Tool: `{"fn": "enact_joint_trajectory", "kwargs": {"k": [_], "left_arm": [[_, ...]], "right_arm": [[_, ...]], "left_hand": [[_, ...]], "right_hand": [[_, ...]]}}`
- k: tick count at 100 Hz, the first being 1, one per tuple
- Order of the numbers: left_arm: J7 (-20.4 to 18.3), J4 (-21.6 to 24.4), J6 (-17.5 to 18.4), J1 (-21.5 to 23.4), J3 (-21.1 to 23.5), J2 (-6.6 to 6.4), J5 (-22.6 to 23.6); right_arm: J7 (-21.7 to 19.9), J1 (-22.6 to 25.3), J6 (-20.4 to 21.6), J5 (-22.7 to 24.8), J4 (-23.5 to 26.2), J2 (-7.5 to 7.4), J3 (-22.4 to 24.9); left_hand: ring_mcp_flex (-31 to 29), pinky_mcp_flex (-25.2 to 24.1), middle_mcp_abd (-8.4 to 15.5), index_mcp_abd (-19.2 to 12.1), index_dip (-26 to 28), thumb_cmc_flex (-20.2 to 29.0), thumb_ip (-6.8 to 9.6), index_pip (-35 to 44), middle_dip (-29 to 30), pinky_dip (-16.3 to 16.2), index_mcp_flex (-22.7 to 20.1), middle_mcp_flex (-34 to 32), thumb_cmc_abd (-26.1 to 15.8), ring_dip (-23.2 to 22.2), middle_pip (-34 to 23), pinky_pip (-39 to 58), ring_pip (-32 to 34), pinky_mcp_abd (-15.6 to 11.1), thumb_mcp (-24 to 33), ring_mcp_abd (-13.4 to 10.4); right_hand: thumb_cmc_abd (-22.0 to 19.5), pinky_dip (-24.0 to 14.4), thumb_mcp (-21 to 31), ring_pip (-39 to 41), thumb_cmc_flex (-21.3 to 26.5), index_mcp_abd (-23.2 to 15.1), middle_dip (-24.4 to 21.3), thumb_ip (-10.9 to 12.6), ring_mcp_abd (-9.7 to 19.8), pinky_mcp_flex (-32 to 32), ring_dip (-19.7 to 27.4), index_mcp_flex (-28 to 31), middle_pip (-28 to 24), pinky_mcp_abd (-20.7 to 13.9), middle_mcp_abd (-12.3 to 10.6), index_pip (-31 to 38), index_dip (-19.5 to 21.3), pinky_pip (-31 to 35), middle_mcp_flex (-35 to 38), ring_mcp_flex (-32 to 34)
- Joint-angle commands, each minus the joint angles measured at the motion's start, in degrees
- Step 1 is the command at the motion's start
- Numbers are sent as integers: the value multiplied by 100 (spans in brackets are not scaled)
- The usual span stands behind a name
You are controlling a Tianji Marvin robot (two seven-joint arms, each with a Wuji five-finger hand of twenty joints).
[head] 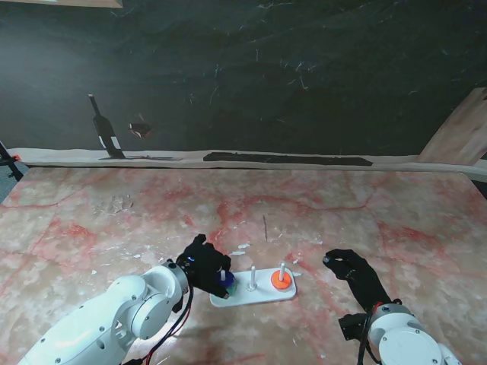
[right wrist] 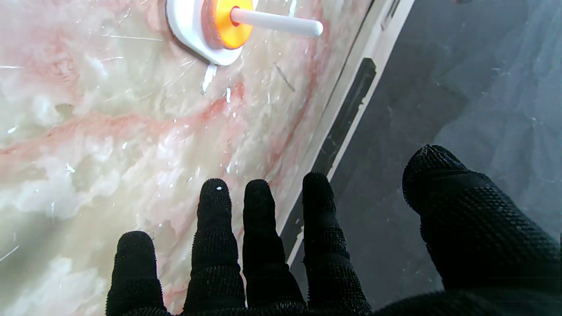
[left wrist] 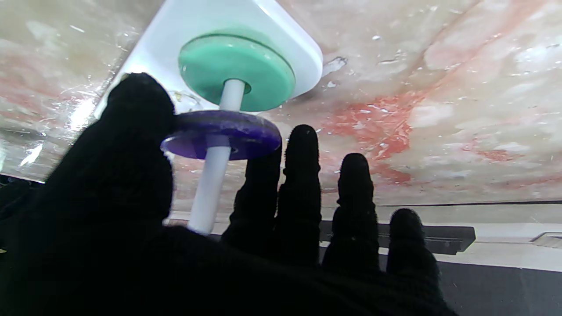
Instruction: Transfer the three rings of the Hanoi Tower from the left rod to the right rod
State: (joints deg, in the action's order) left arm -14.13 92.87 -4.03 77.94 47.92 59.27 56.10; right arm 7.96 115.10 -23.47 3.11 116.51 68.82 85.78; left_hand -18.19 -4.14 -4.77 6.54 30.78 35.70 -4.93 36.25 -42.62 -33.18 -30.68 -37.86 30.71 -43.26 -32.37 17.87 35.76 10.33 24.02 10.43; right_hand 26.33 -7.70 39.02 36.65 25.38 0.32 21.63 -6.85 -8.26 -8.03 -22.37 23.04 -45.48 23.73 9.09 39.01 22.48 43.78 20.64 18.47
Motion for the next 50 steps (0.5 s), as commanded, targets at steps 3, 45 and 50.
{"fn": "enact_joint_trajectory", "kwargs": {"k": [3, 45, 50], "left_arm": [[25, 114, -11, 65, 62, 0, 79], [48, 580, 41, 291, 294, -8, 591], [35, 650, 48, 323, 329, -9, 642]], "right_arm": [[-15, 32, 2, 9, 17, -2, -17], [-23, 29, 7, 4, 13, -3, -16], [-22, 29, 7, 1, 13, -3, -16]], "left_hand": [[-17, -49, 7, -422, 239, 279, 365, 518, -28, 9, -67, 51, -86, 21, -53, -8, 73, 37, 585, 22], [-61, -45, 18, -430, 252, 275, 363, 529, -24, 0, -52, 50, -77, 13, -49, 10, 68, 51, 578, 27], [-68, -41, 13, -425, 252, 271, 363, 528, -23, -2, -59, 47, -76, 12, -47, 17, 71, 50, 576, 28]], "right_hand": [[106, -56, 44, 39, -10, 19, 37, 122, 42, -65, -62, -119, -57, 33, -52, 86, -16, 135, -149, -130], [125, -74, 52, 33, -8, 21, 35, 121, 55, -63, -58, -146, -57, 35, -57, 95, -22, 171, -191, -162], [118, -74, 55, 29, -5, 20, 35, 122, 58, -63, -57, -151, -59, 35, -62, 95, -23, 171, -193, -172]]}}
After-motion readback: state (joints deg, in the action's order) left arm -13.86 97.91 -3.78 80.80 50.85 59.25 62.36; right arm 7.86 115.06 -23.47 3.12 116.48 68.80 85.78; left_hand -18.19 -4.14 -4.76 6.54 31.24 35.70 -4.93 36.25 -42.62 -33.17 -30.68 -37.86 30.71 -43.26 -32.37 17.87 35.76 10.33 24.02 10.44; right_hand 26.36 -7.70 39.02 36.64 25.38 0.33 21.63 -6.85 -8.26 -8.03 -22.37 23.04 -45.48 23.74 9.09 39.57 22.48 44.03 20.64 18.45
